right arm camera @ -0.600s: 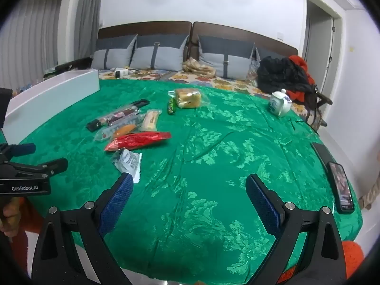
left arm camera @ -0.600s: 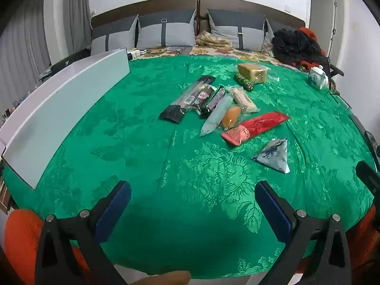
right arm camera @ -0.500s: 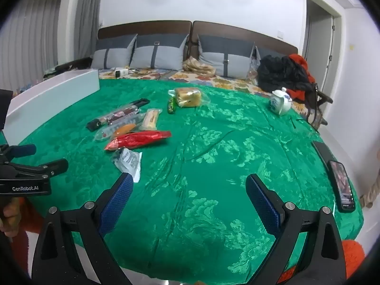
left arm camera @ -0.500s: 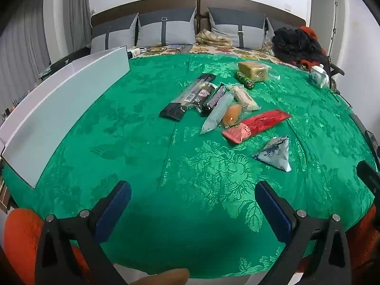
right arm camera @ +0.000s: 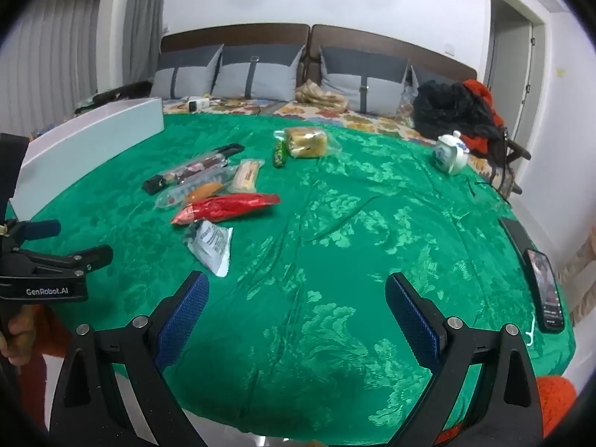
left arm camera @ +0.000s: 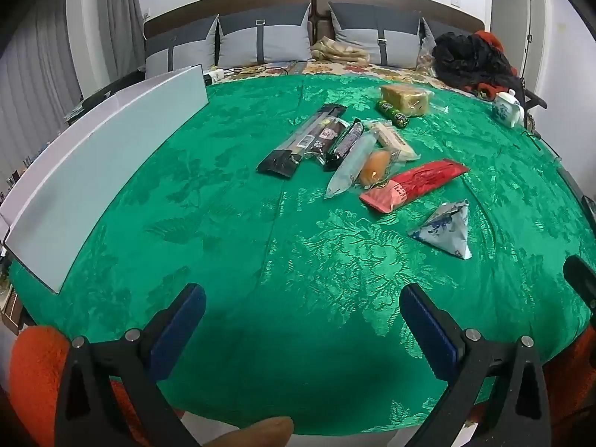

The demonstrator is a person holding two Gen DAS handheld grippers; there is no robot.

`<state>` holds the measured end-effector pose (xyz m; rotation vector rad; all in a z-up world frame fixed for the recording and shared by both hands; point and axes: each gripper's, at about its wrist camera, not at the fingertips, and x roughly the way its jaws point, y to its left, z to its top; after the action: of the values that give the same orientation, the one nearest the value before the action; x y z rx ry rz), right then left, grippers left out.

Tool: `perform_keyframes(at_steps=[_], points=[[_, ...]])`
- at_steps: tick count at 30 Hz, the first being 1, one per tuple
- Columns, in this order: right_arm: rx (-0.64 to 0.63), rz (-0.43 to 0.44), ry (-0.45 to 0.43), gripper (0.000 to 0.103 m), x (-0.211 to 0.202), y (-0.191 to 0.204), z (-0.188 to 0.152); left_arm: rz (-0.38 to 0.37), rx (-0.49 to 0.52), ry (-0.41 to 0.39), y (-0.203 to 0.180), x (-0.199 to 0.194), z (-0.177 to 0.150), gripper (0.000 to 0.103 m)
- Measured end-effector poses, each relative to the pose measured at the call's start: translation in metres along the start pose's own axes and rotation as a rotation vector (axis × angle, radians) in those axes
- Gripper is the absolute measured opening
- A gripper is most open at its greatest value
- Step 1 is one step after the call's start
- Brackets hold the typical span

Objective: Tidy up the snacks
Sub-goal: 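Move the right tool toward the white triangular packet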

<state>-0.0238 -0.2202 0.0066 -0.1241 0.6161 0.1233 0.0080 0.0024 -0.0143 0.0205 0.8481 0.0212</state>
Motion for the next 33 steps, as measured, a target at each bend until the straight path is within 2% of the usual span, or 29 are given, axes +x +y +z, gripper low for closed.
perform_keyframes(at_steps=[6,33], points=[[0.020,0.036,0.056,0.097,0.012,-0.001,-0.006,0.024,0.007,0.017,0.001,0.003,-0.002,0.103],[0.045,0.058,0.106,0.097,0.021,-0.004,-0.010,0.063,0.034,0.096,-0.001,0.023,-0.008,0.103]])
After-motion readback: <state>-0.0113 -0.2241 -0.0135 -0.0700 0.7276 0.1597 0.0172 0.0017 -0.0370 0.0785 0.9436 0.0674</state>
